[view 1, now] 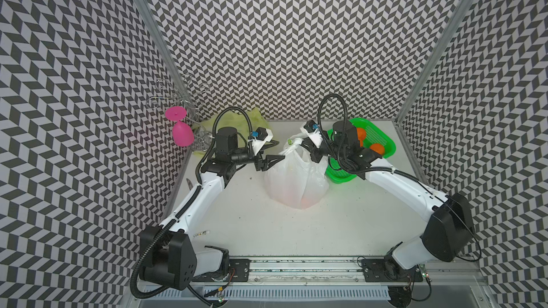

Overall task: Place the oranges into plastic bags & tie knots
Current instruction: Tie the plastic bag at the center of the board.

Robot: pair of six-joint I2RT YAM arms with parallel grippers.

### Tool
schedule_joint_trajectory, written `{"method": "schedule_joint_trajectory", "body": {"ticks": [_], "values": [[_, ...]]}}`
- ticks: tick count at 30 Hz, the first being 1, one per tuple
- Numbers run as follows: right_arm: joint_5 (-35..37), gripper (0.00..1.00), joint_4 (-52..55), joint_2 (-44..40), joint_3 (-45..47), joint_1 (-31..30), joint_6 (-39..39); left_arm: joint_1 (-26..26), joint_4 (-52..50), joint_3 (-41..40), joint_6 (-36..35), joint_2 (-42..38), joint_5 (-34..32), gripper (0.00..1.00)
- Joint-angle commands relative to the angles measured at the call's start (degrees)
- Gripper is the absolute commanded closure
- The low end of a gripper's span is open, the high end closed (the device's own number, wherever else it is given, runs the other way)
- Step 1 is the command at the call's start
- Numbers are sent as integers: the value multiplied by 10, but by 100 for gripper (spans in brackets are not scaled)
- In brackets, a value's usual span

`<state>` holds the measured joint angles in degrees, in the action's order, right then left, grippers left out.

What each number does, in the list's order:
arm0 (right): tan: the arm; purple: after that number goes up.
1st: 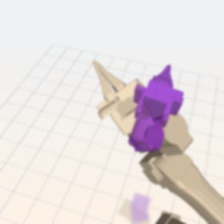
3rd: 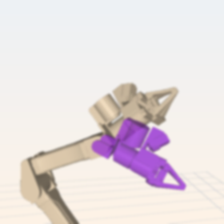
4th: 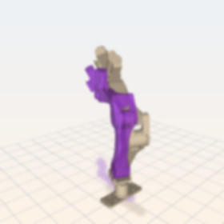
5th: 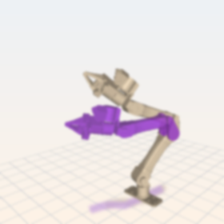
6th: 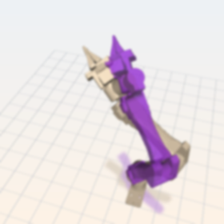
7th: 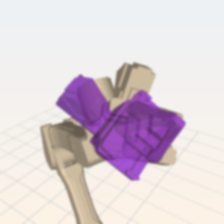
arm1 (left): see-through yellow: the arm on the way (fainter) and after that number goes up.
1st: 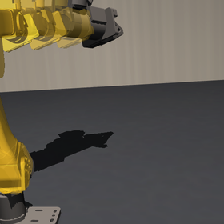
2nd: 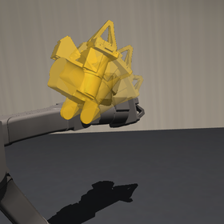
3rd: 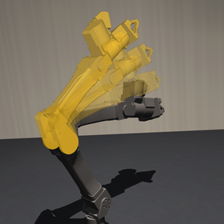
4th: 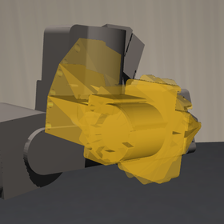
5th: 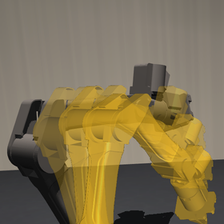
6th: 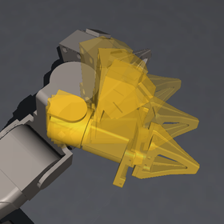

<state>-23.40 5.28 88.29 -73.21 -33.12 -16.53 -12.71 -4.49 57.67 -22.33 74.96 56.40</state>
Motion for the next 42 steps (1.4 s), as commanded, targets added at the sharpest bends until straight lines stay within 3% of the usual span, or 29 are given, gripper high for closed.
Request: {"method": "schedule_joint_trajectory", "body": {"ticks": [1,7,12,19,27,36,42], "values": [[-38,100,-42,-6,-6,3,28,-8,-14,-16,-50,26,-1,33],[-55,100,-45,24,-35,5,69,-57,84,-49,38,18,39,36],[-134,100,-53,46,-51,15,90,-101,151,-70,83,11,3,38],[-245,100,-62,70,-63,21,95,-140,156,-78,89,22,-38,38],[-369,100,-87,109,-87,21,126,-146,93,-75,34,-3,-49,34],[-413,100,-104,107,-63,22,133,-134,-58,-56,-87,-53,-59,27],[-419,100,-115,95,-44,26,136,-96,-159,-31,-148,-81,-57,27]]}}
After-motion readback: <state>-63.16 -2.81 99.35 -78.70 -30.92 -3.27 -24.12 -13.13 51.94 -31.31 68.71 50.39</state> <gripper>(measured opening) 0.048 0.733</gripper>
